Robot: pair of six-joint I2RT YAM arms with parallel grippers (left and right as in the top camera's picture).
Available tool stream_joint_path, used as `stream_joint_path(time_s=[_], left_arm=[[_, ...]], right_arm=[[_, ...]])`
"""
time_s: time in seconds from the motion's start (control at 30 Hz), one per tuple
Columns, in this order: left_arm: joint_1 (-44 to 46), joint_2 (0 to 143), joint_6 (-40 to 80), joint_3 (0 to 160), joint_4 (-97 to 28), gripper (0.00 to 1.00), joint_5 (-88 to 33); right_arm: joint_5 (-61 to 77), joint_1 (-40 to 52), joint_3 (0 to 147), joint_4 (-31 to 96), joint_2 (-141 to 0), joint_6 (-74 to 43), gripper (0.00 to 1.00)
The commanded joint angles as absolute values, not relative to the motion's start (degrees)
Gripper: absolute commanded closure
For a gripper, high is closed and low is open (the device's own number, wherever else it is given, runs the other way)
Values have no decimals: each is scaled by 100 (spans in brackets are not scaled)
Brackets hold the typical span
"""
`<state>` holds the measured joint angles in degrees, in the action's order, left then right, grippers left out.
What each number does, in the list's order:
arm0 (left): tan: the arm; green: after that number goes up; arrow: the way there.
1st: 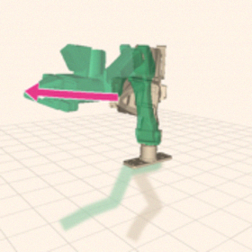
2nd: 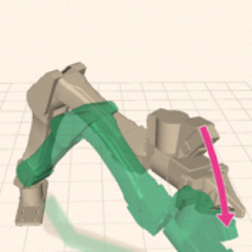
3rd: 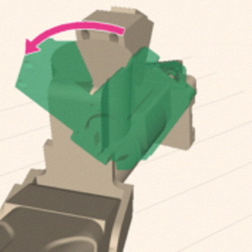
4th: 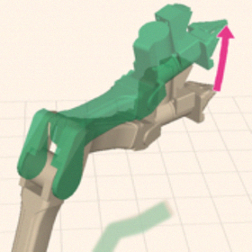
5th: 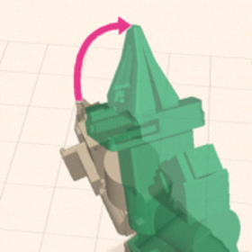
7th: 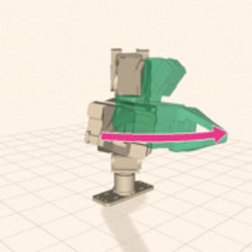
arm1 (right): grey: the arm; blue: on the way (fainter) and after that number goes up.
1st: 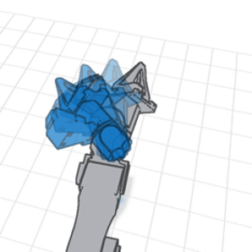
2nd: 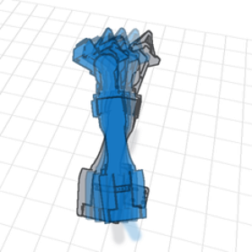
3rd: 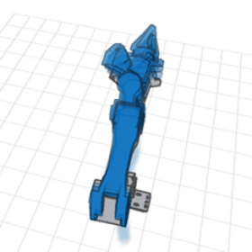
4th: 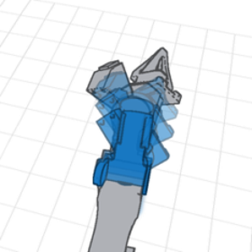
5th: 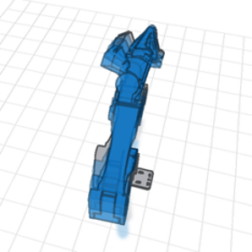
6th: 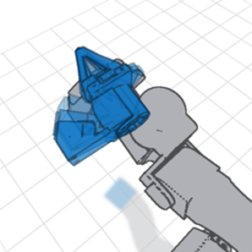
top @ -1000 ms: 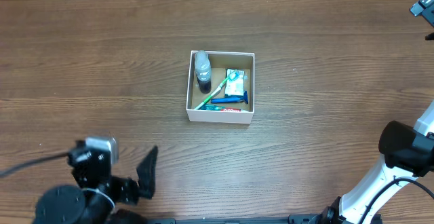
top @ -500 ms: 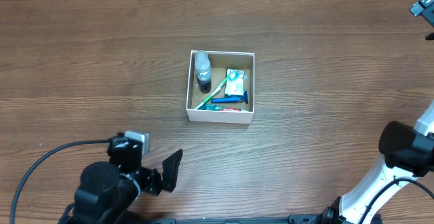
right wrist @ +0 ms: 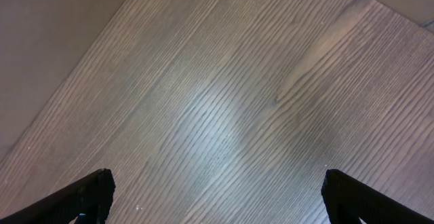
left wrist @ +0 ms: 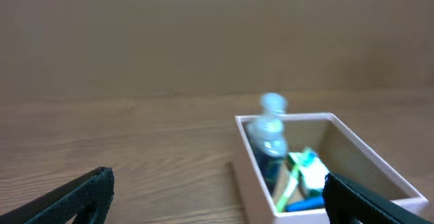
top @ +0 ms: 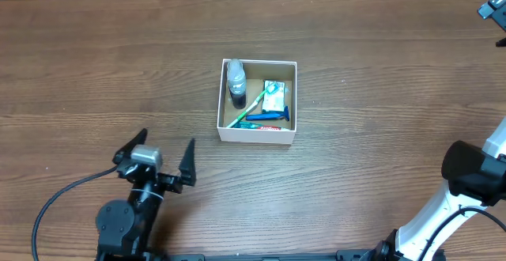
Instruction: Pack container
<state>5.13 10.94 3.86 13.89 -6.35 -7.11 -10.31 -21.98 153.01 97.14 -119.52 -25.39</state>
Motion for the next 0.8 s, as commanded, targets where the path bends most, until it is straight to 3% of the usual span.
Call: stream_joint_path(time_s=[0.0, 0.77], left_arm=[[21, 587, 388, 1055, -548, 0, -790], [-659, 19, 16, 117, -550, 0, -860]], right_arm=[[-1022, -2189, 15369, 9699, -11837, -2506, 0], [-1022, -2189, 15369, 9699, -11837, -2506, 0]])
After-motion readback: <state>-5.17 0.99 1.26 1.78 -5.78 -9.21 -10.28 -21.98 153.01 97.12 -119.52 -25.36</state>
